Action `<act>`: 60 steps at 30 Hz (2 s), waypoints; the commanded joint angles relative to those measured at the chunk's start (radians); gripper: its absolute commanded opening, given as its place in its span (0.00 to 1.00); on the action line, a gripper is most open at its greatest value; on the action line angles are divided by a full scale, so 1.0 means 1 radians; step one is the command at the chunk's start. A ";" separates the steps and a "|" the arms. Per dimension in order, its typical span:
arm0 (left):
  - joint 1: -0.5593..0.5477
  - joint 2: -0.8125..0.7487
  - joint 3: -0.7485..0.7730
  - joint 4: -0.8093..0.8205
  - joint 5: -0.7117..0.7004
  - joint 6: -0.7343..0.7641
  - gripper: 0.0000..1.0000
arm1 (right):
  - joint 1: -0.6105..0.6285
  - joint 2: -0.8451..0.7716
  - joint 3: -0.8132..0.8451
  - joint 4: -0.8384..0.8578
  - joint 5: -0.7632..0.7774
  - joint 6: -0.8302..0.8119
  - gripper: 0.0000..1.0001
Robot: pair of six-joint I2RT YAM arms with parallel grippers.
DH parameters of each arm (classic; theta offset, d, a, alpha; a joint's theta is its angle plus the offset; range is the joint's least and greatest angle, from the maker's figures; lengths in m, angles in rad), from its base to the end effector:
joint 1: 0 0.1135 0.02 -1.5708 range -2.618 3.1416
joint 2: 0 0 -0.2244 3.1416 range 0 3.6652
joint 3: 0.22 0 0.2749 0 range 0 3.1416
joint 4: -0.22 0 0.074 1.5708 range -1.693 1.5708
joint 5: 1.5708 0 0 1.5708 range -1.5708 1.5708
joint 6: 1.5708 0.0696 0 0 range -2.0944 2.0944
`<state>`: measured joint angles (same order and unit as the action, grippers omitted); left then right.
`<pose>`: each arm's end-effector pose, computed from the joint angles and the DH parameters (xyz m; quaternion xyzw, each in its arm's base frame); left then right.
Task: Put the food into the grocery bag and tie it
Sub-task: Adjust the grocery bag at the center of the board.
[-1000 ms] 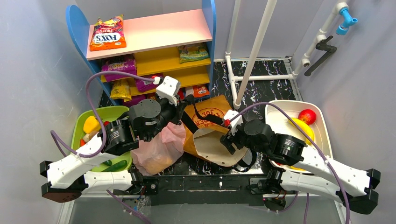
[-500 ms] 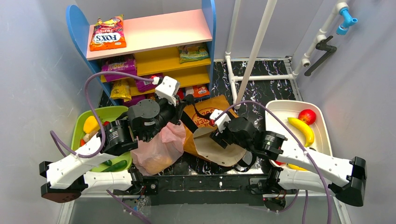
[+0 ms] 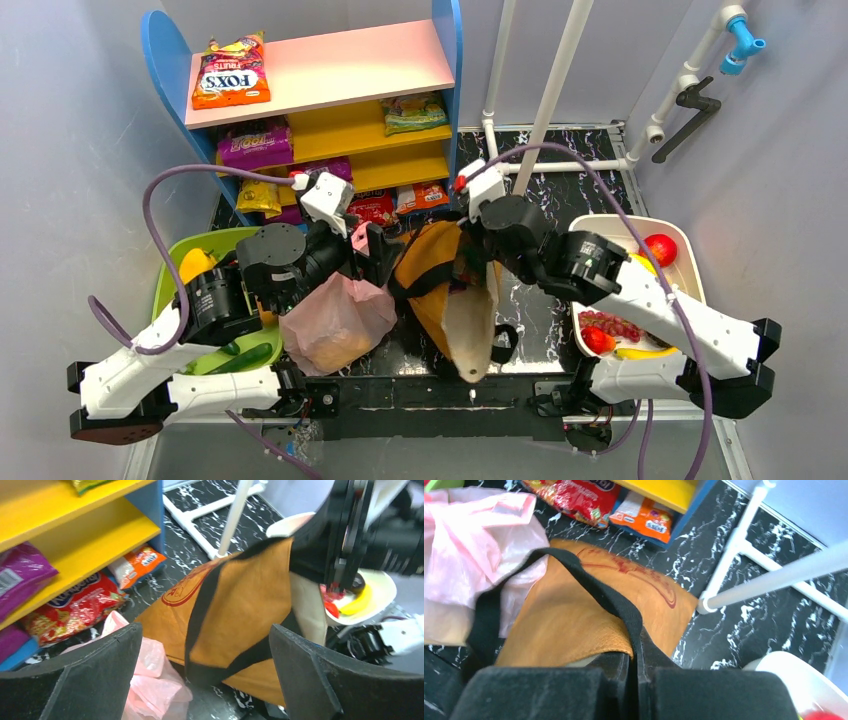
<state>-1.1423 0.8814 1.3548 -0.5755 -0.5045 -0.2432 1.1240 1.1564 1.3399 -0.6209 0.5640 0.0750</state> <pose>0.1232 -0.1888 0.4486 0.1617 0.7200 -0.2719 0.6176 0.1644 0.2570 0.3706 -0.2765 0.7762 0.0971 0.5582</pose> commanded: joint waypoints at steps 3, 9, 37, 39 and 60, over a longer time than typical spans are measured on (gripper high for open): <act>-0.003 0.029 -0.024 -0.025 0.144 -0.074 0.98 | 0.006 0.125 0.404 -0.203 0.237 0.167 0.01; -0.005 0.047 0.008 -0.021 0.165 -0.071 0.98 | 0.005 0.305 0.767 -0.456 0.388 0.254 0.01; -0.158 0.213 -0.314 0.546 -0.317 0.198 0.37 | -0.081 0.437 0.957 -0.756 0.301 0.309 0.01; -0.120 0.219 -0.318 0.544 -0.277 0.156 0.26 | -0.080 0.433 0.949 -0.776 0.271 0.324 0.01; 0.276 0.294 -0.043 0.361 0.156 0.318 0.00 | -0.257 0.162 0.442 -0.452 -0.500 0.484 0.01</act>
<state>-0.9215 1.1374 1.1931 -0.2001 -0.4149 0.0002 0.9051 1.3151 1.8248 -1.2175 0.2691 0.4706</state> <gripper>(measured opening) 0.043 0.057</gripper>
